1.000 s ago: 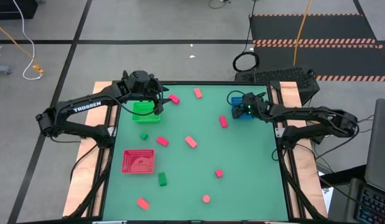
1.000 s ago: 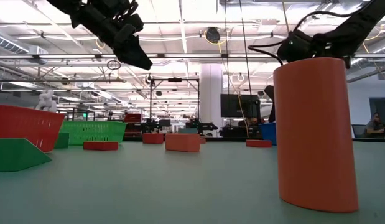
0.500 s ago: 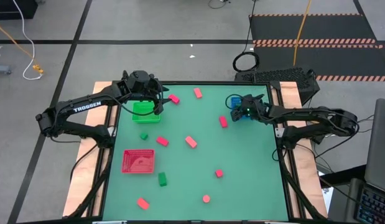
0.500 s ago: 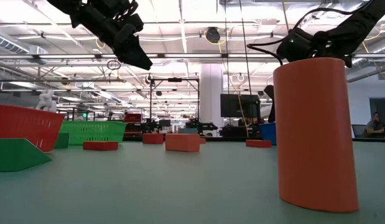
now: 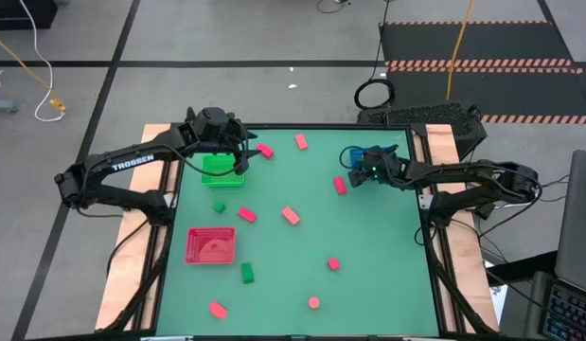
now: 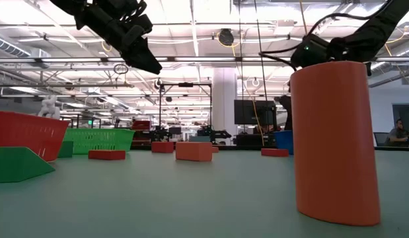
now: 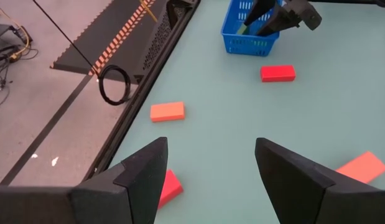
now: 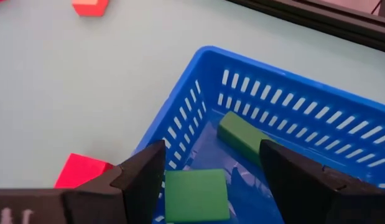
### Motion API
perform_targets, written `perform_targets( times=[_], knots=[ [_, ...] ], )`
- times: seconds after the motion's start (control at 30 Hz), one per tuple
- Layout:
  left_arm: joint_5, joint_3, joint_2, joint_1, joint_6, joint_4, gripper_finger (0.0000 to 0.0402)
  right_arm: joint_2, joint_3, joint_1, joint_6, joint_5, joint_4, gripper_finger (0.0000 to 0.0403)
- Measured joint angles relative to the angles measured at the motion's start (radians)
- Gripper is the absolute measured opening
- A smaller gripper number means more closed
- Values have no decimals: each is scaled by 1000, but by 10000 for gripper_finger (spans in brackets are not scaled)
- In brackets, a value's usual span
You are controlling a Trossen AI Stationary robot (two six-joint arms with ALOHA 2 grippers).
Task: Sort & place blocks by color
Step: Adjust the blue bin, then put the red block into the green bin
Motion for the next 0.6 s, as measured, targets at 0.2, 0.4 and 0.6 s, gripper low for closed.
perform_targets(
  times=[0.2,0.4,0.6],
  knots=[
    [0,0,0,0,1,3,243,0,0,11,48,1,31,253],
    [0,0,0,0,3,3,243,0,0,11,135,2,28,253],
    [0,0,0,0,5,3,243,-21,7,11,104,9,21,253]
  ],
)
